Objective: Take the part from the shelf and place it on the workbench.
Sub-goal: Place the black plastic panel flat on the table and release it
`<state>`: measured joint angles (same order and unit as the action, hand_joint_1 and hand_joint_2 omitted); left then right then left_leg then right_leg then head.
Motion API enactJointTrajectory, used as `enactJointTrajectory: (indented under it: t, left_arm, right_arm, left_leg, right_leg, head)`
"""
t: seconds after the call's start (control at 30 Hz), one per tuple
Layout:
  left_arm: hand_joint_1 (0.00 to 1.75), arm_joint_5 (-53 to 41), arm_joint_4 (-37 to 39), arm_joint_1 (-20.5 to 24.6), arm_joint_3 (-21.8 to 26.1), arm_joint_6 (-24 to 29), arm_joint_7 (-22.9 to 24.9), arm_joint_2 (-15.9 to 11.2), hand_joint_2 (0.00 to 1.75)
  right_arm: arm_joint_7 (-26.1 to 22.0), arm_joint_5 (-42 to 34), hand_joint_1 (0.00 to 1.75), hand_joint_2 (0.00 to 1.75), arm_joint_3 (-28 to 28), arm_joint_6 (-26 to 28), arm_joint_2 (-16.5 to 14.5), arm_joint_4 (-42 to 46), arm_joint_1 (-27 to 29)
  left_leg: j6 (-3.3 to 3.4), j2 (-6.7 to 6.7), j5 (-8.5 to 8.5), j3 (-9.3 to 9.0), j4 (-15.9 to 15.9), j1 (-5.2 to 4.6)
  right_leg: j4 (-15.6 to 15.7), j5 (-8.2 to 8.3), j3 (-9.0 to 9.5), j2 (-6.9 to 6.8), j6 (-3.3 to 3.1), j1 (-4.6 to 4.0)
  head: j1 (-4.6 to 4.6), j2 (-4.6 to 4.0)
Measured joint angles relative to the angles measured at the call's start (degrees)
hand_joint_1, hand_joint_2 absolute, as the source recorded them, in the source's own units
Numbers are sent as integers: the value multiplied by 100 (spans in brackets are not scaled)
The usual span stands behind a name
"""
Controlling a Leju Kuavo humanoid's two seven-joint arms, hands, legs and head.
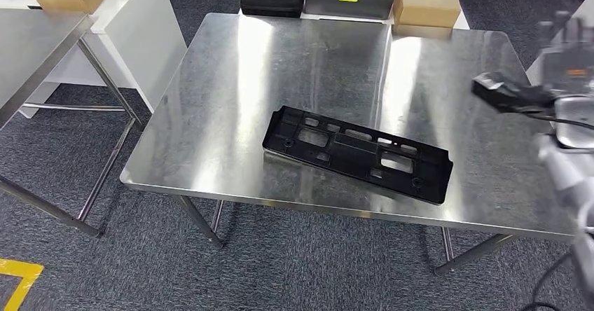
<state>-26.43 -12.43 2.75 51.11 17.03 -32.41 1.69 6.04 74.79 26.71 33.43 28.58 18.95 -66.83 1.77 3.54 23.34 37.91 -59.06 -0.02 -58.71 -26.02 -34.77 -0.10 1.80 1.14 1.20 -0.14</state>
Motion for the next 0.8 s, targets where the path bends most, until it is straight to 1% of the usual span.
enactJointTrajectory:
  t: [0.07,0.1,0.13,0.2,0.27,0.3,0.33,0.37,0.4,0.43,0.47,0.53,0.6,0.67,0.73,0.8]
  left_arm:
    - [0,-7,9,-13,24,0,56,67,0]
    - [0,-11,14,-14,36,1,73,92,0]
    - [0,-15,19,-13,46,1,85,112,0]
    - [0,-22,25,6,63,2,109,133,0]
    - [0,-31,26,51,78,-1,139,160,0]
    - [0,-43,27,69,82,-4,155,184,0]
    - [0,-59,28,76,83,-6,169,213,0]
    - [0,-76,31,65,84,-8,181,249,0]
    - [0,-83,35,45,88,-8,188,285,0]
    - [0,-82,41,27,100,-5,194,322,0]
    - [0,-71,48,20,118,3,197,355,0]
    - [0,-35,55,42,165,32,201,416,0]
    - [0,0,57,51,218,76,214,468,0]
    - [0,19,60,42,265,110,224,508,0]
    - [0,53,62,43,298,132,225,541,87]
    - [0,92,63,51,322,146,231,573,175]
  right_arm:
    - [-67,-299,0,0,-327,245,596,-19,130]
    - [-97,-385,0,0,-475,322,840,-28,207]
    - [-96,-426,0,0,-595,357,1030,-37,280]
    - [-5,-509,0,0,-788,395,1315,-48,446]
    - [122,-758,0,0,-1020,442,1611,-9,825]
    - [163,-921,0,0,-1212,464,1787,87,1186]
    - [156,-1027,0,0,-1486,474,1963,262,1679]
    - [51,-1053,0,0,-1905,479,2107,538,2297]
    - [-177,-973,0,0,-2451,482,2162,858,2946]
    - [-519,-797,0,0,-3128,483,2127,1205,3561]
    - [-915,-588,0,0,-3882,484,2003,1549,4119]
    - [-1663,-212,0,0,-5363,484,1592,2177,4982]
    - [-2242,1,0,0,-6643,484,1084,2764,5583]
    - [-2582,84,0,0,-7635,484,626,3231,5974]
    - [-2763,59,0,0,-8302,484,257,3559,6257]
    - [-3096,-83,0,0,-8752,484,-193,3863,6480]
  left_leg:
    - [20,4,11,5,-3,-1]
    - [29,2,16,6,-3,-7]
    - [40,-7,24,5,-3,-15]
    - [59,-48,42,-14,-4,-31]
    - [78,-72,60,-48,-8,-31]
    - [85,-49,67,-62,-11,-24]
    - [87,-10,72,-71,-11,-15]
    - [89,34,78,-78,-11,-7]
    - [89,75,87,-79,-10,-4]
    - [90,96,95,-79,-9,-6]
    - [92,103,103,-83,-9,-10]
    - [98,107,110,-90,-10,-15]
    - [102,111,111,-98,-11,-15]
    - [102,105,114,-101,-10,-15]
    - [98,86,122,-105,-9,-16]
    - [85,55,138,-120,-9,-10]
  right_leg:
    - [12,-6,14,-7,11,-4]
    - [14,-9,20,-5,17,-6]
    - [15,-9,23,4,21,-8]
    - [17,-7,23,45,24,-6]
    - [23,-18,36,69,38,-2]
    - [28,-32,63,48,53,-5]
    - [34,-49,96,13,68,-16]
    - [41,-64,130,-28,76,-31]
    - [45,-76,162,-62,82,-47]
    - [48,-83,176,-79,83,-58]
    - [51,-87,180,-84,85,-61]
    - [53,-100,181,-93,91,-56]
    - [54,-112,183,-103,94,-53]
    - [54,-116,181,-102,93,-48]
    - [54,-120,177,-88,90,-44]
    - [55,-123,179,-55,86,-51]
  head:
    - [-2,0]
    - [-4,1]
    - [-2,1]
    - [5,1]
    - [9,1]
    - [5,1]
    - [1,1]
    - [-2,1]
    - [-6,0]
    - [1,0]
    - [5,1]
    - [14,1]
    - [11,1]
    - [12,1]
    - [12,1]
    - [9,0]
